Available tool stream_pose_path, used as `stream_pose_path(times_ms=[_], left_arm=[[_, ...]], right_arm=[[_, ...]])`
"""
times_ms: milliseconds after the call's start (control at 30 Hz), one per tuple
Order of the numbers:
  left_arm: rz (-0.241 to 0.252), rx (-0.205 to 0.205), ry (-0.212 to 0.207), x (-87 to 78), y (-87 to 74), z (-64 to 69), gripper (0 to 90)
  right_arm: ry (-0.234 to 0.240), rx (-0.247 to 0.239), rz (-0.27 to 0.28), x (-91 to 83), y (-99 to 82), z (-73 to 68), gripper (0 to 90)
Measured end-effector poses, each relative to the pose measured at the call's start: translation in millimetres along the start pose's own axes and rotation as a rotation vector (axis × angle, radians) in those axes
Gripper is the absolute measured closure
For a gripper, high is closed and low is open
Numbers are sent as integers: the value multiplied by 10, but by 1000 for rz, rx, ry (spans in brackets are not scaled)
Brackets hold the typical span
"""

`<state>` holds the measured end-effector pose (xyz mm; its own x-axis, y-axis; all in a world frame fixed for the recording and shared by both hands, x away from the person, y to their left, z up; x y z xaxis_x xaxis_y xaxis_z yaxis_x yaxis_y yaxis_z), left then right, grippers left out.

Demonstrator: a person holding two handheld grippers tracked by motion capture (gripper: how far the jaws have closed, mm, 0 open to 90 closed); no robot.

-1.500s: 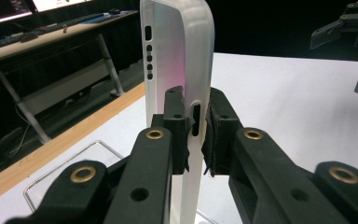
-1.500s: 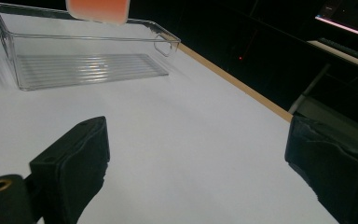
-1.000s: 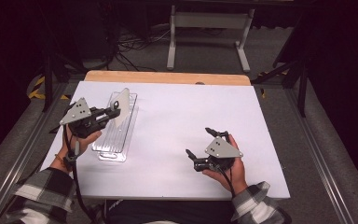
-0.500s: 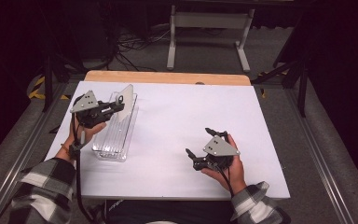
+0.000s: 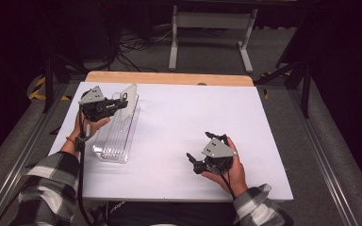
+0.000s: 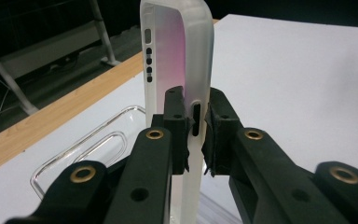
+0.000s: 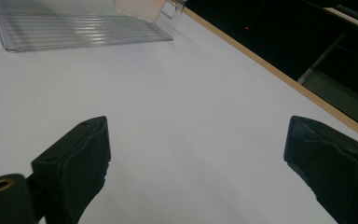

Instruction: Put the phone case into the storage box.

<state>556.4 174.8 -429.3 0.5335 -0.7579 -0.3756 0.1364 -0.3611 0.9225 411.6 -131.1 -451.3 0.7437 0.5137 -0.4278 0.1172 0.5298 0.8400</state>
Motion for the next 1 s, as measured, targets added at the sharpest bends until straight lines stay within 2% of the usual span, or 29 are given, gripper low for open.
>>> stream_pose_path(times_ms=[200,233,367,400,467,533,567,600,633,733,767,867,1000], left_arm=[[-37,-10,13,84,-92,-60,815],[-31,-13,13,85,-86,-63,814],[-56,6,52,98,-132,-134,814],[-52,-9,52,105,-147,-144,813],[-48,-14,68,108,-170,-189,813],[-63,-28,91,115,-210,-234,812],[-53,-46,86,112,-211,-243,812],[-50,-65,101,99,-212,-278,812],[-53,-67,126,84,-212,-318,808],[-67,-85,163,48,-238,-389,801],[-80,-84,187,32,-256,-423,797],[-109,-104,217,-5,-314,-482,763],[-181,-84,271,2,-372,-509,710]], right_arm=[[9,-5,-10,6,-8,-13,85],[15,-6,-14,12,-12,-20,87],[18,-21,-20,19,-13,-40,89],[19,-23,-22,21,-14,-43,89],[22,-18,-24,25,-17,-44,89],[19,-20,-30,29,-22,-46,88],[19,-22,-30,30,-22,-48,89],[20,-23,-29,29,-22,-48,88],[19,-26,-30,29,-23,-49,89],[21,-31,-33,29,-25,-52,90],[22,-34,-33,29,-26,-53,90],[23,-40,-35,27,-26,-60,90],[23,-48,-36,24,-22,-70,92]])
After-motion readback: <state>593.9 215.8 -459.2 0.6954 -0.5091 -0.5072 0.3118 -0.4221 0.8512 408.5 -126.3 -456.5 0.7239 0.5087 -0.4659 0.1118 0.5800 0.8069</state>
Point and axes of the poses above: each handheld gripper's, and its own axes: x roughly forward along the jaws, y roughly out of its top, z roughly to its right, the point moved 8 cm from there along x, roughly forward along the jaws, and after that the axes turned 1 degree about -z, right-handed, at the moved point
